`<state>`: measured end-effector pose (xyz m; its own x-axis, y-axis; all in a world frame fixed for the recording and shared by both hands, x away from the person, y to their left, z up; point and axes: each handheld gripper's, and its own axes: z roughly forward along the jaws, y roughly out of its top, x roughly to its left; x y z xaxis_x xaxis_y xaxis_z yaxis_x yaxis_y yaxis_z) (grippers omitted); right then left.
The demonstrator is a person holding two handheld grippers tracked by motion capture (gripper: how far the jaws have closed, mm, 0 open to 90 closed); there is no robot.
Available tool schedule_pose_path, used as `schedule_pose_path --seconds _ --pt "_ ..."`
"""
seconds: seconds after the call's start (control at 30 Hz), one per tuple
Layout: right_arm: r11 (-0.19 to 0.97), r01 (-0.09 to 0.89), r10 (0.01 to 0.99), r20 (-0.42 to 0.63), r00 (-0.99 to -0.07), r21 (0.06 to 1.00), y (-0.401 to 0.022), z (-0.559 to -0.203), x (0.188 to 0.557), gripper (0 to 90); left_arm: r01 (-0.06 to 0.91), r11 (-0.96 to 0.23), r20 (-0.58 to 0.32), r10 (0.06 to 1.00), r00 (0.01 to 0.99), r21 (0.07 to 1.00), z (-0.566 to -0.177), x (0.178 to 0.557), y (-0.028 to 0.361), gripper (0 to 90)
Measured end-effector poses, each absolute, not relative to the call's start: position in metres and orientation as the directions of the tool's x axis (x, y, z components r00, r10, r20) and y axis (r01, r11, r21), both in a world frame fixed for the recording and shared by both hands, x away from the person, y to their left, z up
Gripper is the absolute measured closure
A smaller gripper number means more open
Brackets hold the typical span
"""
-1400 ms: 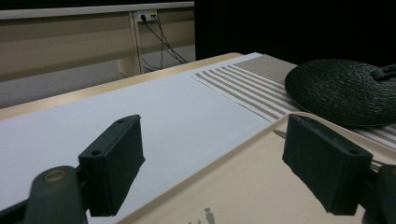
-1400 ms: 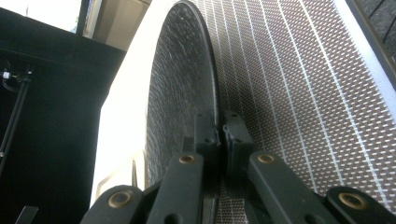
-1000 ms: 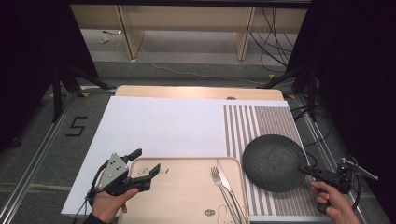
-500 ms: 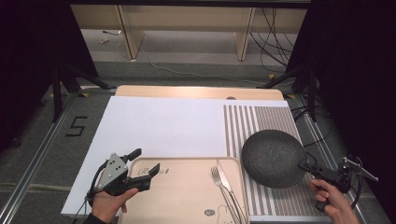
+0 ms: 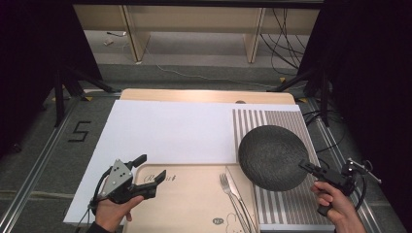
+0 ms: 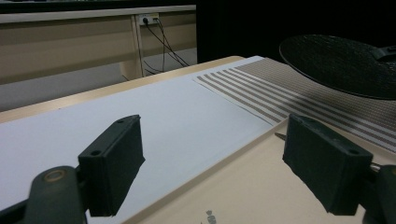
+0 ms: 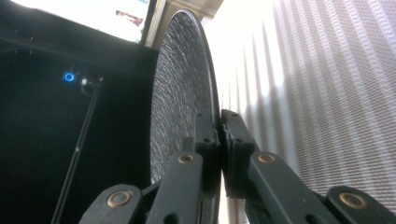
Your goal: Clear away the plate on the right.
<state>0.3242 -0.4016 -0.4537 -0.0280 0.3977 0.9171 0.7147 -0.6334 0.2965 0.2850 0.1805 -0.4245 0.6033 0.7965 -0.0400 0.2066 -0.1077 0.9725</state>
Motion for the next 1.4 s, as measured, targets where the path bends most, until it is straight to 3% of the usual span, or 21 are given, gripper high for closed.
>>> schedule_pose_path --seconds 1.4 --pt "-0.268 0.908 0.367 0.905 -0.214 0.323 -0.256 -0.454 0.330 86.6 0.198 -0.089 -0.048 0.802 0.596 0.976 -0.423 0.284 0.183 19.1"
